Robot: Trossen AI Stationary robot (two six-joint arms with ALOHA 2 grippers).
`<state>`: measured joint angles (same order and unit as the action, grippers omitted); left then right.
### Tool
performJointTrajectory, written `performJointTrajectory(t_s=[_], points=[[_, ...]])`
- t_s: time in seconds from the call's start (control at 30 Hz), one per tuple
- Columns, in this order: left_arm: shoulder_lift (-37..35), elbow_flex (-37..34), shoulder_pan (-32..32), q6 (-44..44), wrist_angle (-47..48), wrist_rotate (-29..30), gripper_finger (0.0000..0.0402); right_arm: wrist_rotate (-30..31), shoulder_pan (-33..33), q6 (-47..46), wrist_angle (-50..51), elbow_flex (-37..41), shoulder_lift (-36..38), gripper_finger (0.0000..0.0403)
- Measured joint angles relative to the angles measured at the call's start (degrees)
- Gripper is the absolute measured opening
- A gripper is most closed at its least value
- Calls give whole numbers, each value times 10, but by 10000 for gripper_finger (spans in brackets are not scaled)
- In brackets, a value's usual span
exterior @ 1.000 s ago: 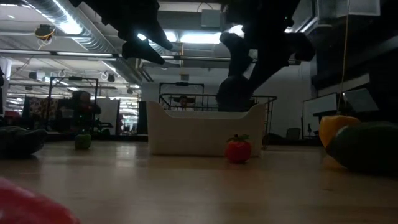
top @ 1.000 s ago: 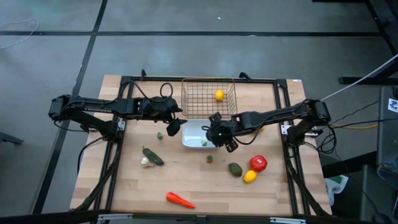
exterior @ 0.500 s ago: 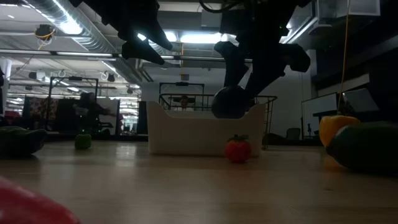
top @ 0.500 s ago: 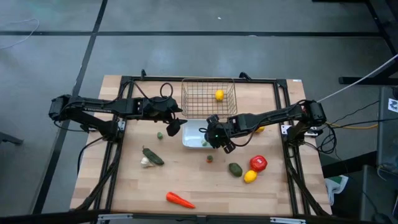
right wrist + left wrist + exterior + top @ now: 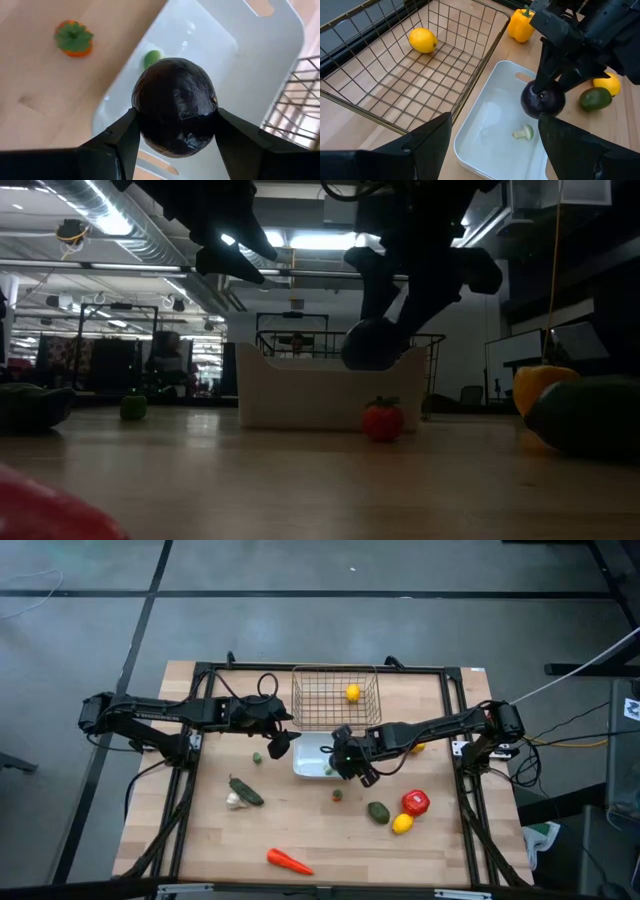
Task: Sort produce into baskets
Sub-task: Put the violet plum into white bin, then put the left green bell pepper into the white bin
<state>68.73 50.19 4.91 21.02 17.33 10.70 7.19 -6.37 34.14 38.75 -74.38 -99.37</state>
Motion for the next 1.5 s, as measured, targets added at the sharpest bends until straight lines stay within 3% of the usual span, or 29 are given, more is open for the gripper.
performJointTrajectory(t_s=[0.4, 0.73, 0.93, 1.17, 1.5], points=[[0, 0, 0, 0, 0, 0, 294, -2, 0, 6, 10, 0, 0, 276], [-11, 0, 0, -13, 12, 0, 294, -2, 0, 7, 8, 0, 0, 298], [-28, 1, 0, 90, 133, -1, 294, 2, 0, 7, 7, 0, 0, 305], [-18, 1, -14, 245, 319, -2, 294, 73, 0, 7, 4, 0, 0, 304], [18, 1, -40, 392, 365, 3, 294, 95, 0, -17, 2, 0, 27, 303]])
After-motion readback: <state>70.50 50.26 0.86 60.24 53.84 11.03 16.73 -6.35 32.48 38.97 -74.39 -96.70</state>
